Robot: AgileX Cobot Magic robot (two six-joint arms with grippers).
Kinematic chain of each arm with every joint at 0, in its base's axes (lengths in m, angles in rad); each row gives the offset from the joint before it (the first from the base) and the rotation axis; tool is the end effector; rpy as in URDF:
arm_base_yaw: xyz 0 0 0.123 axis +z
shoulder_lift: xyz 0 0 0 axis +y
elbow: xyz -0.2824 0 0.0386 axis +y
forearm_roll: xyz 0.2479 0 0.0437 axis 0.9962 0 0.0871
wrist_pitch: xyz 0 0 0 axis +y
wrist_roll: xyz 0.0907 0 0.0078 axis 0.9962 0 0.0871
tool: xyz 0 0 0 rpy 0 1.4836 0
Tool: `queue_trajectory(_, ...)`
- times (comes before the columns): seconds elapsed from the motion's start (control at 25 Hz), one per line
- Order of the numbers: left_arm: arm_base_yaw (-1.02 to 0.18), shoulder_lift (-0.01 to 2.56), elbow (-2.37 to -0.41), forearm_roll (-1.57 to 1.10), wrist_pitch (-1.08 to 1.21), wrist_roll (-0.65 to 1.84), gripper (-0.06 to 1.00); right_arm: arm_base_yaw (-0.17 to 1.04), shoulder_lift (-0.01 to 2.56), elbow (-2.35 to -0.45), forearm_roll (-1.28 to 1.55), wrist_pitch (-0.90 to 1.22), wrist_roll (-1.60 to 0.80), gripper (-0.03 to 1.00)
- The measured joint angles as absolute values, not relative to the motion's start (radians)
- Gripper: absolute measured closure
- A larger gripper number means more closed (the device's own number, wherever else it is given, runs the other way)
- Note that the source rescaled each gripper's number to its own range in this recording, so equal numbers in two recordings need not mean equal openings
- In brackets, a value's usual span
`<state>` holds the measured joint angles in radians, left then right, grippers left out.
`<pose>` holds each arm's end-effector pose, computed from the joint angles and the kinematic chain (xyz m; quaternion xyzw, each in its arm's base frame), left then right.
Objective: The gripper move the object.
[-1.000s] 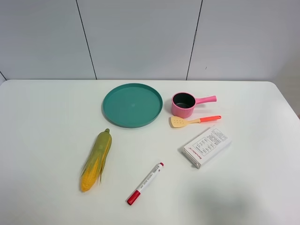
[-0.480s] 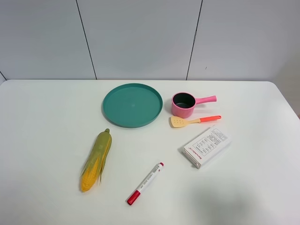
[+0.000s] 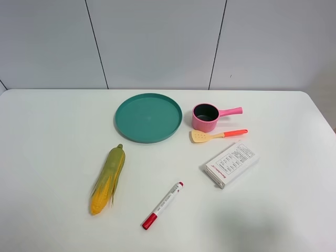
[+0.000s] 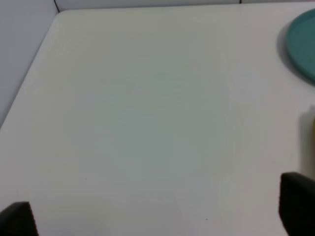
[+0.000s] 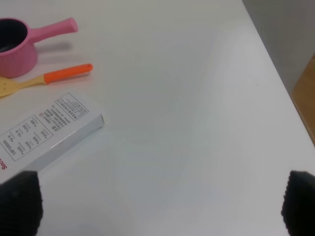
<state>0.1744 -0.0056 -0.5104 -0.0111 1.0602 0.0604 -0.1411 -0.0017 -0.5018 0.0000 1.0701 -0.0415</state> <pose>-0.0067 -0.0021 0.2801 -0.0481 0.8475 0.0564 0.5256 -0.0056 0.0008 0.2769 0.0425 0.8537 -0.0473 0.5169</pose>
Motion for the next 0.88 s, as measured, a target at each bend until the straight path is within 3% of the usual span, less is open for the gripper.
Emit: queue_trajectory(0.88, 0.168, -0.006, -0.510, 0.000, 1.060, -0.015, -0.06, -0.141, -0.002, -0.502, 0.000, 1.070, -0.042, -0.03)
